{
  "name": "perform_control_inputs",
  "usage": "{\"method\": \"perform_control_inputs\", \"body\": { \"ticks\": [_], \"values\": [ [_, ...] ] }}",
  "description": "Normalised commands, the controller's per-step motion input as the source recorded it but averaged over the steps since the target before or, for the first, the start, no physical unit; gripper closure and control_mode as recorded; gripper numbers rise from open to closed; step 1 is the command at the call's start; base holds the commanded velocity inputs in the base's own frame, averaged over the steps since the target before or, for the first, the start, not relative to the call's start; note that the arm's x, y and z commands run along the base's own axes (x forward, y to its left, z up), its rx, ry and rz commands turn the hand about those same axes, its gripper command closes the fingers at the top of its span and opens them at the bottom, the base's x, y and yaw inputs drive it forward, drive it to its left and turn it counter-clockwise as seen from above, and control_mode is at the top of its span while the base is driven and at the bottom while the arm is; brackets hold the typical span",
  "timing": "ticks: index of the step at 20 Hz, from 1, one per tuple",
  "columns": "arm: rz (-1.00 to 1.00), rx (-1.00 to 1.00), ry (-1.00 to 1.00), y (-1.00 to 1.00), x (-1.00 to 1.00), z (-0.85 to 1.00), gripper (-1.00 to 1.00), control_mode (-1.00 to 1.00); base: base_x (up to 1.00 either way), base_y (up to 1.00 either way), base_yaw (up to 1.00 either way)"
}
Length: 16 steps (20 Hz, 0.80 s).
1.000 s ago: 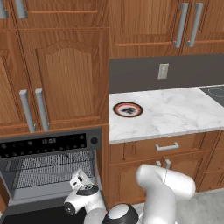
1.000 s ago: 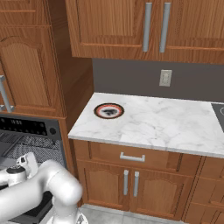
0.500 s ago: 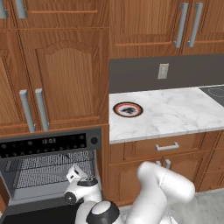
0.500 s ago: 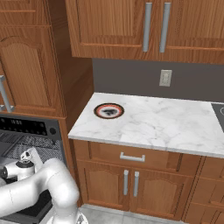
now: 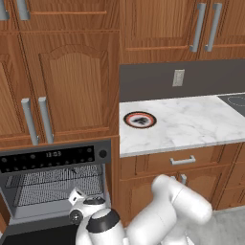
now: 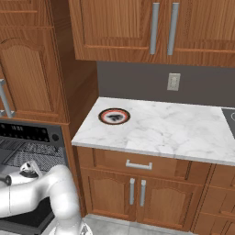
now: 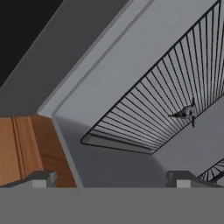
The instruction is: Take the fish from the oven and place it on the plate on the counter.
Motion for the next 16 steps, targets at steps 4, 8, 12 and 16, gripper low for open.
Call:
{"method": "perform_control_inputs", "body": {
  "ticks": [4,8,12,16],
  "values": [
    [0.08,0.00,0.00,0.24,0.00,0.03,-1.00,-1.00,0.00,0.00,0.00],
    [0.03,0.00,0.01,0.21,0.09,0.03,-1.00,-1.00,0.00,0.00,0.00],
    [0.02,-0.01,0.04,0.19,0.10,0.00,-1.00,-1.00,0.00,0.00,0.00],
    [0.00,-0.07,0.00,0.15,0.00,0.22,-1.00,-1.00,0.00,0.00,0.00]
  ]
}}
